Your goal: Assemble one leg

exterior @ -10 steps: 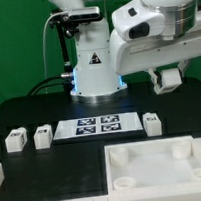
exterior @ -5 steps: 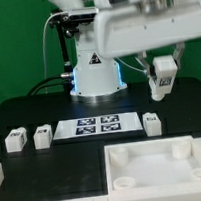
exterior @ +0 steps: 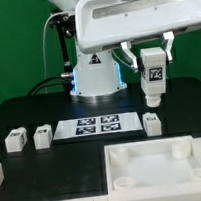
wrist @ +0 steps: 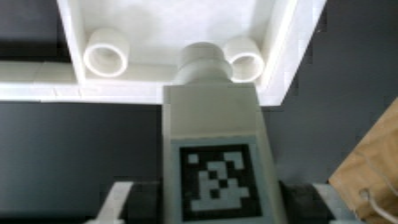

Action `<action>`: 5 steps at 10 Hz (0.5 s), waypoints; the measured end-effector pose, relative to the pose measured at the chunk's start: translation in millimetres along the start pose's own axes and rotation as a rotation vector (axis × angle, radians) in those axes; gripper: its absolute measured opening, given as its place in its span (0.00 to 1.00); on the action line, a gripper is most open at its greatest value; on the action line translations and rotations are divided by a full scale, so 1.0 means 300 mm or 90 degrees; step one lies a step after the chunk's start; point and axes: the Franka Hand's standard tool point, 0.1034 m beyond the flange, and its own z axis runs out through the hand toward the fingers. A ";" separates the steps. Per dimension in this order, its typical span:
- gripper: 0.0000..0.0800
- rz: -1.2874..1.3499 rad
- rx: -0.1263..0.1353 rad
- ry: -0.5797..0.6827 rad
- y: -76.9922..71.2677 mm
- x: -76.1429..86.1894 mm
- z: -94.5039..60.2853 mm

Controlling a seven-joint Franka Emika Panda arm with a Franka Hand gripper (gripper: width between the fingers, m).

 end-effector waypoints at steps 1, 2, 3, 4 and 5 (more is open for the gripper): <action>0.37 0.000 0.001 -0.003 -0.001 0.002 0.000; 0.37 0.000 0.001 -0.003 -0.002 0.002 0.003; 0.37 -0.001 0.004 -0.004 -0.006 0.010 0.032; 0.37 0.000 0.012 -0.001 -0.008 0.071 0.071; 0.37 0.003 0.020 0.011 -0.024 0.129 0.112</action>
Offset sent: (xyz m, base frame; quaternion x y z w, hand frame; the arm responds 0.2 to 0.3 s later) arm 0.0712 0.0319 0.0035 0.0964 0.0191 0.0062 0.9951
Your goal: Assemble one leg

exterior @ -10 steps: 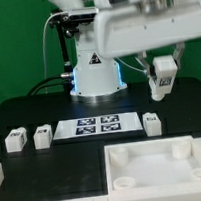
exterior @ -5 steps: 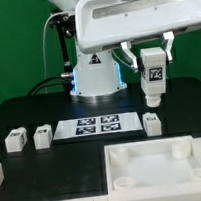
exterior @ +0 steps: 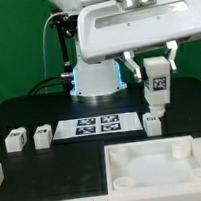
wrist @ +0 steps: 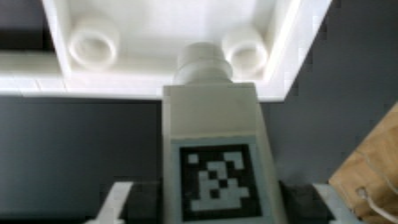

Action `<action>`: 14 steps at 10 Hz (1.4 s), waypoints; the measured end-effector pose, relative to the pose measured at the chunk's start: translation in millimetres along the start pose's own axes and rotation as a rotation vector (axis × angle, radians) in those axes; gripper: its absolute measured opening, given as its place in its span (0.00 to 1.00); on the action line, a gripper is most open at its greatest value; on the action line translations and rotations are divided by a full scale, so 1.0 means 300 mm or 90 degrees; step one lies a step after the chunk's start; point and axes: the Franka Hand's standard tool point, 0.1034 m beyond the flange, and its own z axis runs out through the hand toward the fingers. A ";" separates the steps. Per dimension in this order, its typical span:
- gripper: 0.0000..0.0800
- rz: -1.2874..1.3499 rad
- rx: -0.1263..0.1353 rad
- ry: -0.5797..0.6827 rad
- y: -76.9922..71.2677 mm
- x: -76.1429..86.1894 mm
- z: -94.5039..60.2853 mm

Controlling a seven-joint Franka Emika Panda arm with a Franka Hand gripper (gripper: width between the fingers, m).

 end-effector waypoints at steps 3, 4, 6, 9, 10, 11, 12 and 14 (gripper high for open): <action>0.37 0.011 0.008 0.020 -0.012 0.021 0.140; 0.37 0.010 0.009 0.022 -0.023 0.005 0.169; 0.37 0.009 0.010 0.026 -0.034 -0.010 0.190; 0.37 0.004 0.017 0.018 -0.067 -0.033 0.225; 0.37 0.005 0.019 0.016 -0.069 -0.037 0.240; 0.37 0.005 0.020 0.014 -0.073 -0.042 0.254; 0.37 0.006 0.021 0.011 -0.074 -0.047 0.265; 0.37 0.007 0.022 0.004 -0.074 -0.065 0.280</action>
Offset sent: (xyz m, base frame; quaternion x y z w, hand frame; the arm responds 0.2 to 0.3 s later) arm 0.0191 0.0159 -0.0322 -0.0004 0.0435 0.0248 0.9987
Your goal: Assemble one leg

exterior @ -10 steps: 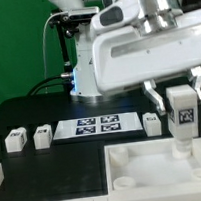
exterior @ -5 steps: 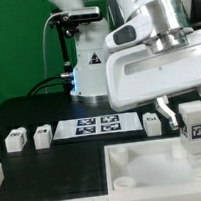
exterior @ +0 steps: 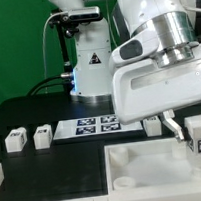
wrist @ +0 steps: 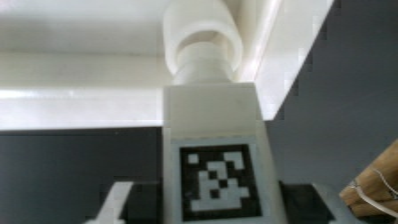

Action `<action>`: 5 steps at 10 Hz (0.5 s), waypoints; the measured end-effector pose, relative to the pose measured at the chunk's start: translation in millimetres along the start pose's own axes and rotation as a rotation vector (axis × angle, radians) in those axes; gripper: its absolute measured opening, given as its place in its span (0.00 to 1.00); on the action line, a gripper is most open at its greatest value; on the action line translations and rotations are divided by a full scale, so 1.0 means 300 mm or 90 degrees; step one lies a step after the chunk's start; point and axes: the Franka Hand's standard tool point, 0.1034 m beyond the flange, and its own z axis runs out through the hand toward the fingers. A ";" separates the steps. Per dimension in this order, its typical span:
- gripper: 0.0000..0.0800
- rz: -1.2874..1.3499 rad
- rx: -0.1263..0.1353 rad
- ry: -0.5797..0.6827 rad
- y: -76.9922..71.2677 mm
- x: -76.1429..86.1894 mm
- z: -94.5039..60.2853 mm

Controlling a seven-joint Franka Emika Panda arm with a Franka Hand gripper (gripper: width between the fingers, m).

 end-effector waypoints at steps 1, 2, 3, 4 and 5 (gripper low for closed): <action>0.37 -0.001 0.001 -0.002 -0.003 -0.005 0.003; 0.37 -0.001 0.001 -0.004 -0.005 -0.012 0.004; 0.37 -0.002 0.001 -0.006 -0.008 -0.019 0.008; 0.37 -0.002 0.000 0.000 -0.008 -0.024 0.017; 0.37 -0.002 -0.003 0.018 -0.009 -0.018 0.022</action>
Offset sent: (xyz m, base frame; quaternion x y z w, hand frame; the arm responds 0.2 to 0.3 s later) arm -0.0044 0.0028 -0.0106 -0.0098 0.0158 0.0064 0.9998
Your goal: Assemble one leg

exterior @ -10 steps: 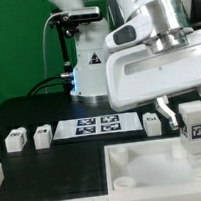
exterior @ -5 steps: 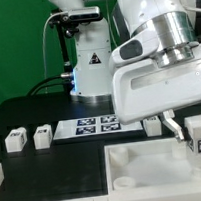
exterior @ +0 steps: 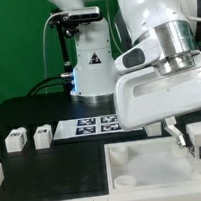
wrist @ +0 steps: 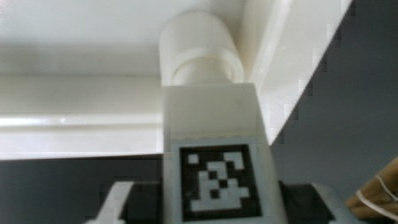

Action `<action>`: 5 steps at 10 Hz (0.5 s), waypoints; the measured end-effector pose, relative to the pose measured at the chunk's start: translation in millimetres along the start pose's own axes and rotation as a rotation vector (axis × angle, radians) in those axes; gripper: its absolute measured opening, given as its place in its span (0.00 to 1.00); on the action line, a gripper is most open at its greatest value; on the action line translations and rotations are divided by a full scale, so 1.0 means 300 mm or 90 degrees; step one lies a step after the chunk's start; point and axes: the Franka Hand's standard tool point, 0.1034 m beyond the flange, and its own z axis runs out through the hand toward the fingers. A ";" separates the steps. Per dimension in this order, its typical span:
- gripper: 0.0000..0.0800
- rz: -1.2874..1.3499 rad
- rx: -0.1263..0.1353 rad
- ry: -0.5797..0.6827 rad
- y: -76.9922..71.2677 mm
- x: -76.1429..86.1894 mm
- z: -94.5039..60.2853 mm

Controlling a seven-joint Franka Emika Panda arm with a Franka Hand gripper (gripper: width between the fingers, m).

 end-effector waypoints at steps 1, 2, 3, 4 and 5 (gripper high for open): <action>0.37 0.000 -0.001 0.006 0.001 0.000 0.001; 0.37 0.000 -0.002 0.003 0.003 -0.010 0.003; 0.37 0.002 -0.004 0.000 0.013 -0.018 0.004; 0.37 0.003 -0.004 0.000 0.015 -0.017 0.004; 0.46 0.002 -0.004 0.000 0.014 -0.018 0.004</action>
Offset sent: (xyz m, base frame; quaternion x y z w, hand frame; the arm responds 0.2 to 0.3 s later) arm 0.0000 0.0000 0.0000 0.0000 0.0000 0.0000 1.0000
